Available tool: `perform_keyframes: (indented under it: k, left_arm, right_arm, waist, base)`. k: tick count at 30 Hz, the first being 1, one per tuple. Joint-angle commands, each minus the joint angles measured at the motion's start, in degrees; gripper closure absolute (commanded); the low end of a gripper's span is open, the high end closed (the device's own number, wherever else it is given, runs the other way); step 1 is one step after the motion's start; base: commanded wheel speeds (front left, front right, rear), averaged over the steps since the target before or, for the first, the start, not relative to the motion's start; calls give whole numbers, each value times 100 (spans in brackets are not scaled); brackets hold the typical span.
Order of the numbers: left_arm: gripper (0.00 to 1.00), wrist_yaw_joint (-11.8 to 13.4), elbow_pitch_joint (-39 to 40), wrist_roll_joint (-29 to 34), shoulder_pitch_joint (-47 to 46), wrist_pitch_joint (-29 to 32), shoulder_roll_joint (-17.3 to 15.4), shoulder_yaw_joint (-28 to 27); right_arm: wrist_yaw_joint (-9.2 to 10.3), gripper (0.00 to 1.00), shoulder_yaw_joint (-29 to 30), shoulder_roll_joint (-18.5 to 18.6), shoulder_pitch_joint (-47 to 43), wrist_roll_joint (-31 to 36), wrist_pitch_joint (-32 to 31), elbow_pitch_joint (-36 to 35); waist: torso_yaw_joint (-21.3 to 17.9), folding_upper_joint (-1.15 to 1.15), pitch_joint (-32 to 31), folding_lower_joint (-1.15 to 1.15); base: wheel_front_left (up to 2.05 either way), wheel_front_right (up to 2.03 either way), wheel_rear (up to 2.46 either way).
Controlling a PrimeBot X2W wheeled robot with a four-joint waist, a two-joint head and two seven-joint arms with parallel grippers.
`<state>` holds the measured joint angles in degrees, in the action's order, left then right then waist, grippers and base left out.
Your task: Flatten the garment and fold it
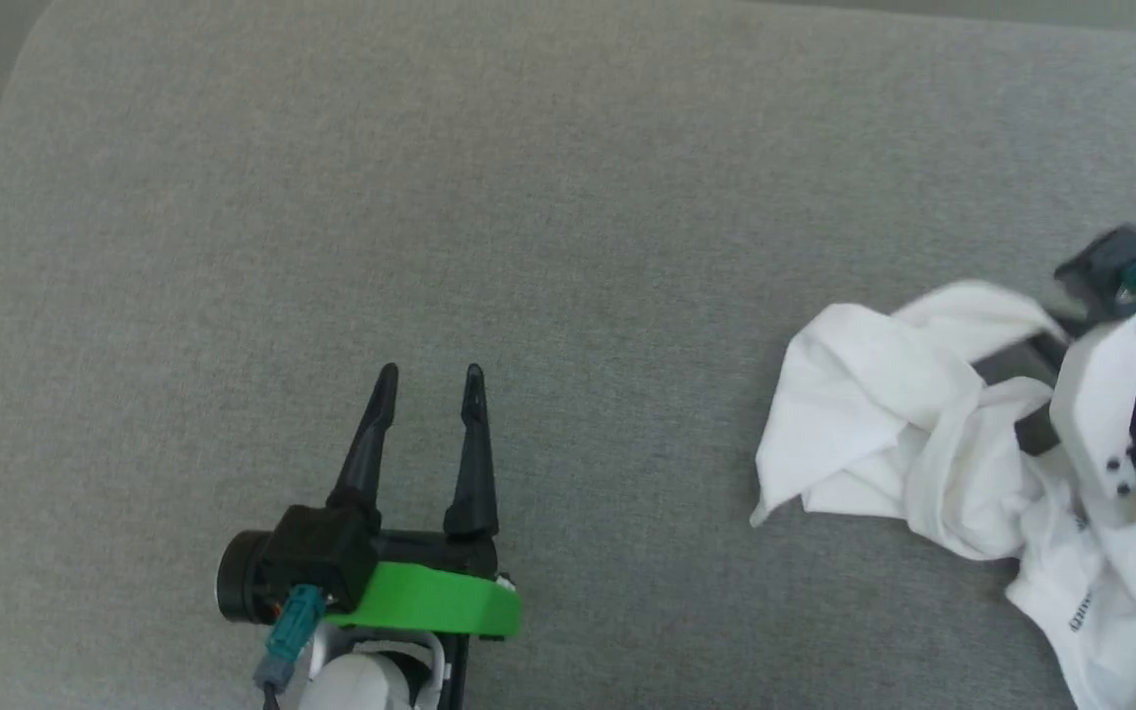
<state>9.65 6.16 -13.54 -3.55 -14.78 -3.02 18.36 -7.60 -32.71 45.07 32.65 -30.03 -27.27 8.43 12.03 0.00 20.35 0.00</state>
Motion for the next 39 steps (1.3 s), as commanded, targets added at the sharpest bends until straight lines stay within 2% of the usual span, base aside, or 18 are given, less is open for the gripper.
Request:
perform_keyframes:
  k: [1,7,12,16,19,23,28,30,32,35,39]
  left_arm:
    - [0,-15,-4,-12,-29,-22,14,-61]
    - [0,-106,-42,42,153,-22,14,-295]
    - [0,-163,-16,79,362,-22,14,-481]
    - [0,-201,30,108,478,-22,14,-578]
    - [0,-224,61,131,546,-22,14,-627]
    - [0,-252,92,154,619,-22,14,-679]
    - [0,-291,129,198,696,-22,14,-736]
    - [0,-303,130,214,707,-22,14,-752]
    - [0,-286,146,236,727,-22,14,-729]
    - [0,-283,143,258,737,-22,14,-715]
    - [0,-340,87,250,698,-22,14,-720]
  right_arm:
    - [11,100,161,-85,177,105,218,23]
    - [11,100,797,-424,278,395,846,-86]
    - [11,100,1354,-605,212,533,989,-351]
    - [11,100,2078,-721,-63,710,1007,-664]
    - [11,100,2924,-936,-539,916,998,-953]
    - [11,100,4245,-1399,-1444,1259,967,-1435]
    - [11,100,5971,-2398,-2780,1738,1001,-2004]
    - [11,100,6337,-2755,-3232,1894,1031,-2087]
    - [11,100,6486,-3158,-3574,1910,1108,-2058]
    - [11,100,6359,-3603,-3835,1919,1197,-1891]
    - [11,100,5944,-3846,-3883,1909,1409,-1353]
  waist:
    - [-195,0,-243,0]
    - [-492,0,-702,0]
    - [-708,0,-936,0]
    - [-835,0,-1033,0]
    - [-908,0,-1087,0]
    - [-968,0,-1129,0]
    - [-1034,0,-1121,0]
    - [-1060,0,-1102,0]
    - [-1104,0,-1081,0]
    - [-1180,0,-1050,0]
    - [-1269,0,-1047,0]
  base:
    - [0,0,0]
    - [0,0,0]
    - [0,0,0]
    - [0,0,0]
    - [0,0,0]
    - [0,0,0]
    - [0,0,0]
    - [0,0,0]
    - [0,0,0]
    - [0,0,0]
    - [0,0,0]
